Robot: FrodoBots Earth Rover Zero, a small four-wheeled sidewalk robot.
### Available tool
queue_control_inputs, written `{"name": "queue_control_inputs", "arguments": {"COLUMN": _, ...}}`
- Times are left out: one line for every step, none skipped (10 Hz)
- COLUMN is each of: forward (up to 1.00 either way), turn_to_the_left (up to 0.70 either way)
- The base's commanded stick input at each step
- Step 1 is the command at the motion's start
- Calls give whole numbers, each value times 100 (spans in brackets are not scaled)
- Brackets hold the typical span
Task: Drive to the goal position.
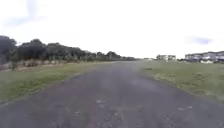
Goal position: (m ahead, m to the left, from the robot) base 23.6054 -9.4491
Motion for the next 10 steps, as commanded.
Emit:
{"name": "queue_control_inputs", "arguments": {"forward": 70, "turn_to_the_left": 0}}
{"name": "queue_control_inputs", "arguments": {"forward": 70, "turn_to_the_left": 0}}
{"name": "queue_control_inputs", "arguments": {"forward": 70, "turn_to_the_left": 0}}
{"name": "queue_control_inputs", "arguments": {"forward": 70, "turn_to_the_left": 0}}
{"name": "queue_control_inputs", "arguments": {"forward": 70, "turn_to_the_left": 0}}
{"name": "queue_control_inputs", "arguments": {"forward": 70, "turn_to_the_left": 0}}
{"name": "queue_control_inputs", "arguments": {"forward": 70, "turn_to_the_left": 0}}
{"name": "queue_control_inputs", "arguments": {"forward": 70, "turn_to_the_left": 0}}
{"name": "queue_control_inputs", "arguments": {"forward": 70, "turn_to_the_left": 0}}
{"name": "queue_control_inputs", "arguments": {"forward": 70, "turn_to_the_left": 0}}
